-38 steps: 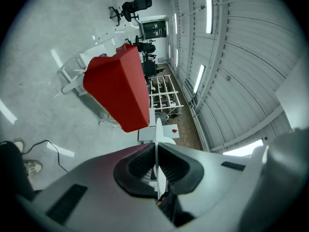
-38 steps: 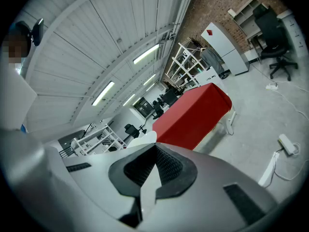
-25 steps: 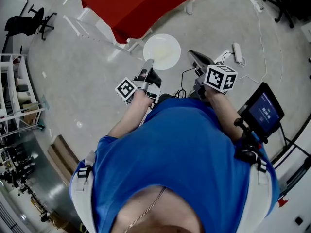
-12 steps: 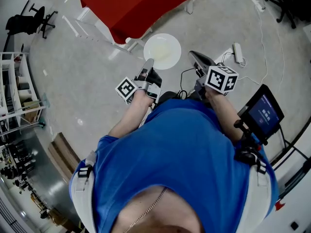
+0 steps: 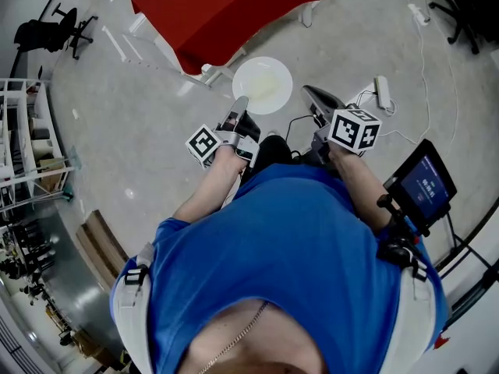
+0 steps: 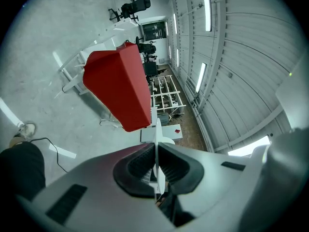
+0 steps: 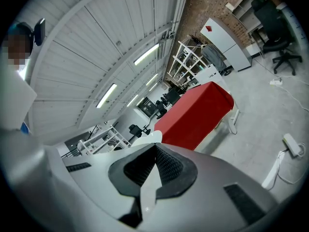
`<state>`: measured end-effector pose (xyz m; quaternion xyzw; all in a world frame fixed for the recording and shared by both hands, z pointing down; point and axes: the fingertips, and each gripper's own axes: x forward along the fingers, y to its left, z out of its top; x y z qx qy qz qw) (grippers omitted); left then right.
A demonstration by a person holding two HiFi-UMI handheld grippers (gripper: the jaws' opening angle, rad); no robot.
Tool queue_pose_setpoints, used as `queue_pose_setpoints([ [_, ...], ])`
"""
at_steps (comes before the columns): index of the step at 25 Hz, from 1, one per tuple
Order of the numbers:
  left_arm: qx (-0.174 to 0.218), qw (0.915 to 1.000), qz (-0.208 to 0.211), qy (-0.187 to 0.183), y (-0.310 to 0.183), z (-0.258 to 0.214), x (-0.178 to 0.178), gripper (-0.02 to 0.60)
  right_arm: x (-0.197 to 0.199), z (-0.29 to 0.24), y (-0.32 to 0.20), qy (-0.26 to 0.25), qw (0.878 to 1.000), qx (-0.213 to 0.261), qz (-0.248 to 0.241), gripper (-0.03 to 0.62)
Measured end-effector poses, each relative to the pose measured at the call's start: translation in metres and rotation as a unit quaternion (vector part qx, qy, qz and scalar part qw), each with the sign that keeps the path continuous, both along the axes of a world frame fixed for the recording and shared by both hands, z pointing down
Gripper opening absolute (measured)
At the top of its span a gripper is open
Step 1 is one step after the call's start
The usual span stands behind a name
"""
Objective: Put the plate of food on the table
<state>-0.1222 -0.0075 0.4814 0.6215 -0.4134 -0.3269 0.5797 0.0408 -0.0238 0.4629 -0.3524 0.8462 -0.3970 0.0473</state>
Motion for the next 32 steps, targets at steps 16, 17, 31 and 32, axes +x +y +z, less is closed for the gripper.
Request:
queue_pose_setpoints([
  [16, 0.004, 0.9999, 0.009, -0.005, -0.012, 0.005, 0.006, 0.017, 0.003, 0.001, -0.006, -0.003, 1.000, 0.008, 0.007, 0.002],
  [17, 0.004, 0.9999, 0.011, -0.005, -0.012, 0.005, 0.008, 0.017, 0.004, 0.000, -0.005, -0.001, 1.000, 0.008, 0.008, 0.002],
  [31, 0.016, 0.9989, 0.043, -0.001, -0.025, -0.004, 0.027, 0.017, 0.016, -0.003, -0.011, 0.000, 0.999, 0.003, 0.038, 0.002],
  [32, 0.019, 0.9988, 0.046, -0.001, -0.025, -0.003, 0.030, 0.017, 0.018, -0.003, -0.011, 0.003, 0.999, 0.003, 0.039, 0.002],
])
